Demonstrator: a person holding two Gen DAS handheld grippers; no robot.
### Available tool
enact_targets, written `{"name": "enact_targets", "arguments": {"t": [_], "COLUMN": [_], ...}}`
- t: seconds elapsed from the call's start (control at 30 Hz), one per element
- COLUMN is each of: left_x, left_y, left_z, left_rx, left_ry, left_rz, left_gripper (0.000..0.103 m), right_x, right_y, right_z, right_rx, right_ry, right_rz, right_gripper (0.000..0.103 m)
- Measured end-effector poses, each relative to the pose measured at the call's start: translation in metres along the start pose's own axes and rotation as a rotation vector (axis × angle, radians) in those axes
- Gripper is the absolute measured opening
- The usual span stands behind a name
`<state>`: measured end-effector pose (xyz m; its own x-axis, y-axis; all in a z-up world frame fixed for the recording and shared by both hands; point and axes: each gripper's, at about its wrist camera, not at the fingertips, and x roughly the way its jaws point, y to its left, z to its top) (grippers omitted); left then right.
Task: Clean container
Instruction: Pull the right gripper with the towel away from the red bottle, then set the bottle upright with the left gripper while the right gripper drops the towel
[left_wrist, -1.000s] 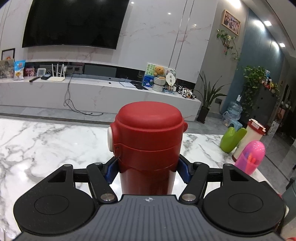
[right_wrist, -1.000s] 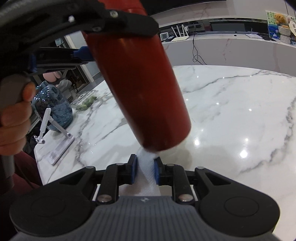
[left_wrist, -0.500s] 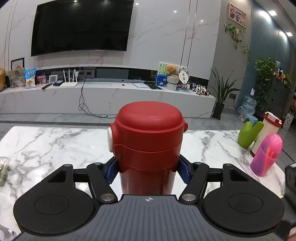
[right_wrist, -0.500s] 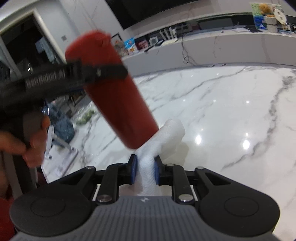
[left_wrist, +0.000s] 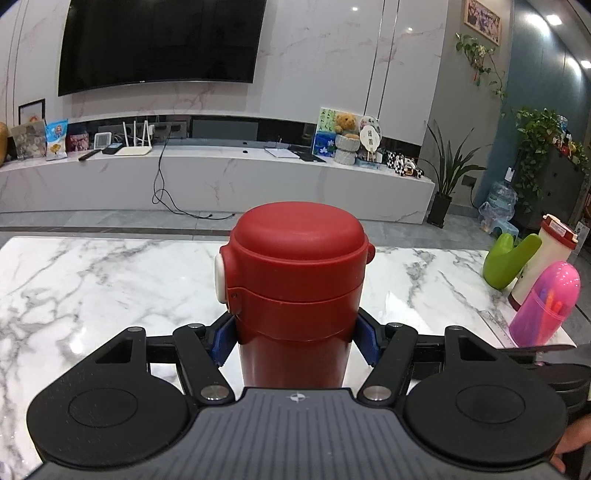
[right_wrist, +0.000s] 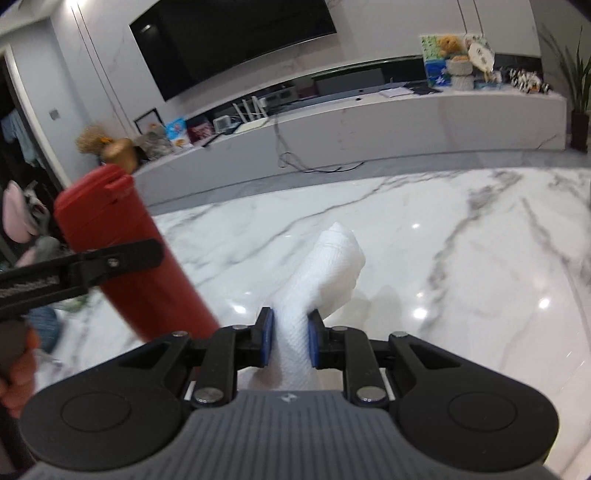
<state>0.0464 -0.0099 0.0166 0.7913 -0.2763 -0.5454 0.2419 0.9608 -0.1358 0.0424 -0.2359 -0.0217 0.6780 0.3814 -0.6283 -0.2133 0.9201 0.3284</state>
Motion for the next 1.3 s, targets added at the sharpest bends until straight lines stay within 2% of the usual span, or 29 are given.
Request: {"name": "enact_targets", "arguments": {"t": [0.33,0.67,0.7,0.77,1.0,1.07,1.3], "left_x": [0.029,0.031,0.031,0.031,0.031,0.03,0.028], "left_y": [-0.008,-0.013,-0.014,-0.016,-0.019,-0.019,-0.021], "left_z": [-0.001,-0.005,-0.004,-0.004,-0.003,-0.003,-0.007], "left_rx": [0.021,0.054,0.06,0.071,0.079,0.077,0.066], "left_ry": [-0.012,0.001,0.006,0.016,0.028,0.024,0.051], "left_rz": [0.006,0.018,0.018,0.019,0.023,0.021,0.037], "left_gripper": [0.063,0.063,0.063,0.063,0.064,0.072,0.08], "right_x": [0.038,0.056,0.055,0.054,0.043,0.037,0.012], "right_y": [-0.017,-0.019,-0.02,-0.019,-0.02,-0.02,-0.011], "right_z": [0.008,0.0,0.0,-0.001,-0.001,0.0,0.004], "right_rx": [-0.084,-0.087,-0.086,-0.089,-0.097,-0.098,-0.112], "right_ry": [0.008,0.094,0.099,0.098,0.084,0.07,0.004], "right_rz": [-0.088,-0.134,-0.136,-0.154,-0.181,-0.183,-0.191], "right_gripper": [0.022,0.026,0.029,0.043,0.052,0.057,0.064]}}
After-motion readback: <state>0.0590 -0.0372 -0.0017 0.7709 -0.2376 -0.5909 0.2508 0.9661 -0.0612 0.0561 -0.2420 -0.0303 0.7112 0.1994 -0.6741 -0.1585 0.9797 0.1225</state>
